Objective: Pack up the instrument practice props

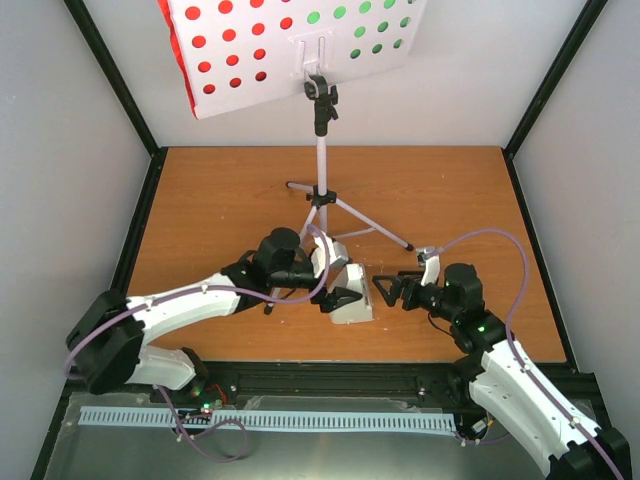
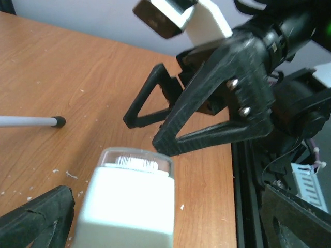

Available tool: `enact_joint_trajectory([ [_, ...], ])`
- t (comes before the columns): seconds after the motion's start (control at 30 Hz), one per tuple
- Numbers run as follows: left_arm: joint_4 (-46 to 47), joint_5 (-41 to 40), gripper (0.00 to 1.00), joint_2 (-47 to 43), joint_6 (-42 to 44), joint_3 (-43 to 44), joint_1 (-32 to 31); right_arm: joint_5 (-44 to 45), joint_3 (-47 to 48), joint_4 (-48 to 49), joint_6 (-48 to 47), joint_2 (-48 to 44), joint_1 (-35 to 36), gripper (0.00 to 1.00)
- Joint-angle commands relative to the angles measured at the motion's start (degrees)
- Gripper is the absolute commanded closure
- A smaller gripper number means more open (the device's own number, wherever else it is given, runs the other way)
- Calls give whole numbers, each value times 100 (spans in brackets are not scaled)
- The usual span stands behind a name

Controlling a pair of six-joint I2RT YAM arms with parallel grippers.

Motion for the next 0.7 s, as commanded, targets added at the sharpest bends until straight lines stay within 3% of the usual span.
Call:
enact_joint_trajectory([
  [0.0, 914, 293, 2, 454, 503, -255, 26, -287, -65, 181, -84, -75, -2, 0],
  [0.17, 1665, 419, 4, 733, 293, -753, 27, -372, -123, 256, -118, -86, 3, 0],
  [0.37, 1714, 310, 10, 871, 214, -979, 26, -314, -272, 414, -139, -76, 2, 0],
  [0.57, 1741, -71, 25, 937, -22, -962, 26, -241, -490, 704, -3, 13, 2, 0],
  [0.67, 1769, -234, 28, 1009, -326, -914, 34, -400, -606, 1068, 98, 83, 6, 0],
])
